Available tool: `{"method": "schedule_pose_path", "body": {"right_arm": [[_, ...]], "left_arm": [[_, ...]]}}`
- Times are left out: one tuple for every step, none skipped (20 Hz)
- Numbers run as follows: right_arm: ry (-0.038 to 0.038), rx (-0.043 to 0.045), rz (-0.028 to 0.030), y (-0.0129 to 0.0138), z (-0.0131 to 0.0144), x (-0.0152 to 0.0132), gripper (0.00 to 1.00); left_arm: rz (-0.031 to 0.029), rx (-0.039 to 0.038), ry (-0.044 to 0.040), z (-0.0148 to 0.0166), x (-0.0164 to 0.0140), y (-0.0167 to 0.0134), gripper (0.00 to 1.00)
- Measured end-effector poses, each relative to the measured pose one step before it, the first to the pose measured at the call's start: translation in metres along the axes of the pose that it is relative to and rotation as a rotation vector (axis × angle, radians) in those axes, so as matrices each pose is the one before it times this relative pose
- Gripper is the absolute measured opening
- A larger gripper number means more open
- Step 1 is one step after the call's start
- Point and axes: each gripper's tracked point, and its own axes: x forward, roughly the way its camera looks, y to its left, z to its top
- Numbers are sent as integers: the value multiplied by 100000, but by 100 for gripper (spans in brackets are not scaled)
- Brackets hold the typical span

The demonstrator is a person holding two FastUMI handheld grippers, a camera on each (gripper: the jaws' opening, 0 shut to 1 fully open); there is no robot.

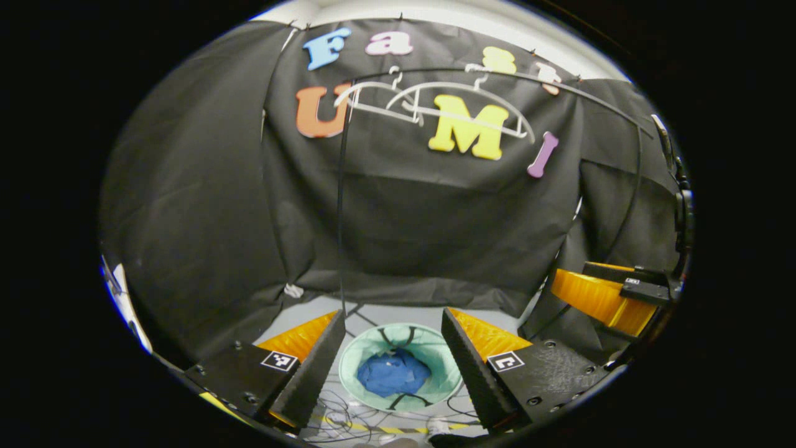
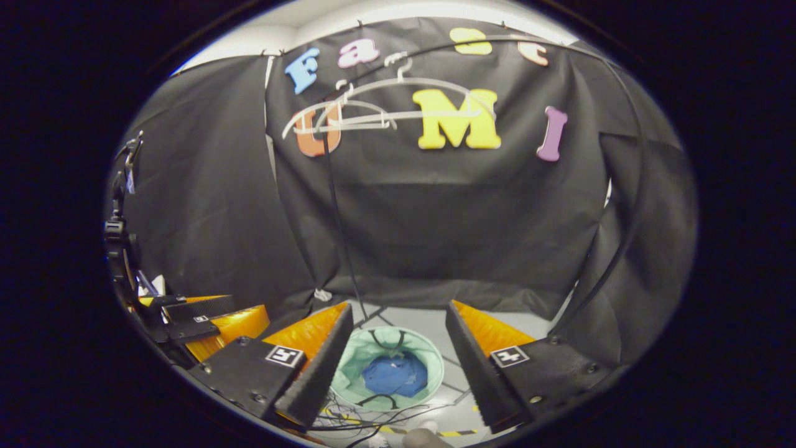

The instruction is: Grasp the clothes on the hanger with both hands and then place them into the laundry hamper below.

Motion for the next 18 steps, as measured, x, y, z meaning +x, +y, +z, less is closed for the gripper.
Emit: {"method": "schedule_pose_path", "body": {"right_arm": [[-4499,-204,12,-12,2353,-1667,100],[-4150,20,-254,-407,2025,-1415,96],[-4260,482,231,-293,2126,-1366,99],[-3579,545,67,-366,2240,-1683,99],[-3486,516,154,-304,1883,-1896,100],[-3082,774,308,-499,1629,-1402,100],[-2986,608,510,-400,1557,-1313,100],[-2453,662,-59,-769,1202,-984,100],[-2927,691,273,-1021,1206,-1259,100],[-2974,853,1311,-857,1133,-1008,100],[-2047,498,1317,-676,876,-1099,100],[-2192,40,1835,-521,899,-726,100],[-2703,-134,923,-375,908,-430,100],[-2120,-525,947,-445,777,-463,100],[-1974,236,353,-631,253,-714,100],[-1952,852,-133,-474,358,-439,98],[-99,894,685,140,-252,-244,98],[853,642,200,218,-452,127,100]], "left_arm": [[-71,1406,-3439,1722,-1163,-333,100],[-287,1277,-3093,1375,-1435,-196,100],[-350,1199,-3142,1552,-1018,-556,100],[-128,1668,-3370,1581,-898,-508,98],[-114,1532,-3169,1496,-1195,-618,97],[104,832,-2929,1339,-1398,-608,95],[-150,357,-3169,1422,-1298,-779,100],[132,272,-2974,1466,-1143,-758,100],[1560,414,-2886,1325,-1154,-531,100],[2037,652,-3047,1417,-1357,-484,100],[1897,-154,-1831,1054,-1222,-492,100],[1793,-107,-1701,892,-989,-679,100],[1761,-442,-1701,766,-956,-518,100],[1900,535,-1704,443,-489,82,100],[1913,578,-837,603,-1300,-440,100],[1914,1317,-705,555,-1215,-261,100],[1543,1698,-1361,697,-1375,-369,100],[1759,1730,-1388,512,-1048,42,100]]}}
